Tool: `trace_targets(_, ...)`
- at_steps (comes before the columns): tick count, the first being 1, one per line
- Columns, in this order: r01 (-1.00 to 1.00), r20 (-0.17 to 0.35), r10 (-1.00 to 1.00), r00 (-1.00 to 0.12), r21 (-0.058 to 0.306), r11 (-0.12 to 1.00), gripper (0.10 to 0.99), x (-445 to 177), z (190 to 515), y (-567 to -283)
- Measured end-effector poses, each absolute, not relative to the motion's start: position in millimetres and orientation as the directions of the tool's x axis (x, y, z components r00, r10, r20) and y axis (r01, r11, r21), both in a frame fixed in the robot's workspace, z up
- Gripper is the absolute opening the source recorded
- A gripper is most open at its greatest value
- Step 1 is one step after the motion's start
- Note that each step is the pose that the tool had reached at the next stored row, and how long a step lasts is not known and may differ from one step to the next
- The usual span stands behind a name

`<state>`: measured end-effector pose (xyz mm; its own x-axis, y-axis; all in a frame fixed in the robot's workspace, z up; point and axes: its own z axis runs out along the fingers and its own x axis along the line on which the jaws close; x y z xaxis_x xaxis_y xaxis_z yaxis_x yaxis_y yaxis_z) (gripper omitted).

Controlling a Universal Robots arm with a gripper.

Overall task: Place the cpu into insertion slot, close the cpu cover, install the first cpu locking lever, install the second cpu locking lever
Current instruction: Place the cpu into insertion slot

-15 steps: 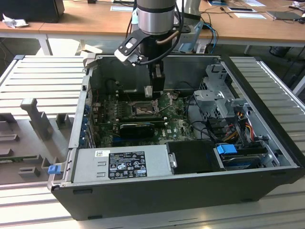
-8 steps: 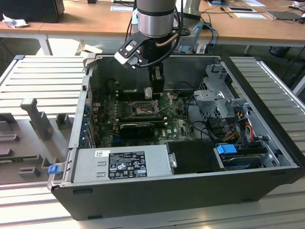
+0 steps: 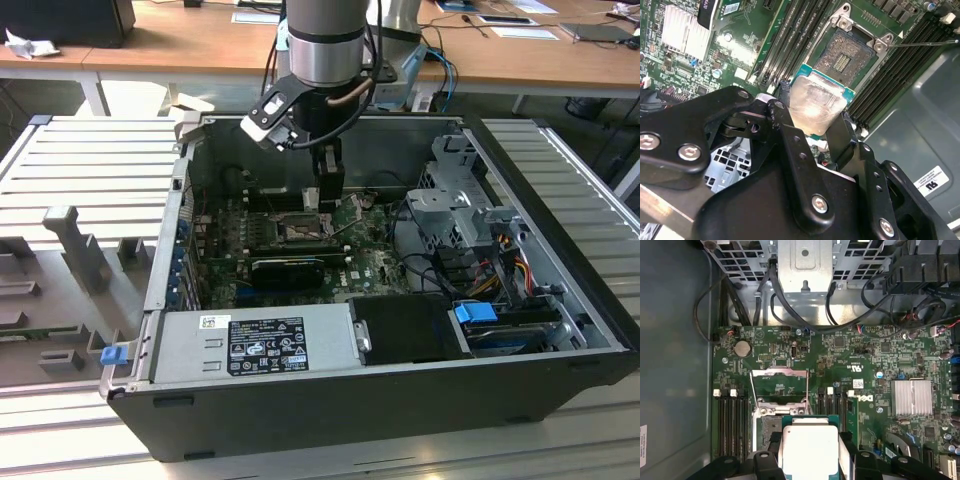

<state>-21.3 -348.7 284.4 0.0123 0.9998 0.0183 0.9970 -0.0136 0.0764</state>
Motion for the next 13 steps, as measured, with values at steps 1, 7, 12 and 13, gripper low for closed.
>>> trace_targets(1, 0.997, 0.018, 1.0, 0.012, 0.076, -0.014, 0.529, -21.3, 283.7, -348.7)
trace_targets(7, 0.997, 0.019, 1.0, 0.014, 0.073, -0.015, 0.529, -21.4, 274.1, -348.7)
trace_targets(12, 0.997, 0.019, 1.0, 0.019, 0.076, -0.021, 0.529, -22.0, 267.3, -348.7)
trace_targets(13, 0.997, 0.019, 1.0, 0.018, 0.076, -0.019, 0.529, -23.9, 264.9, -348.7)
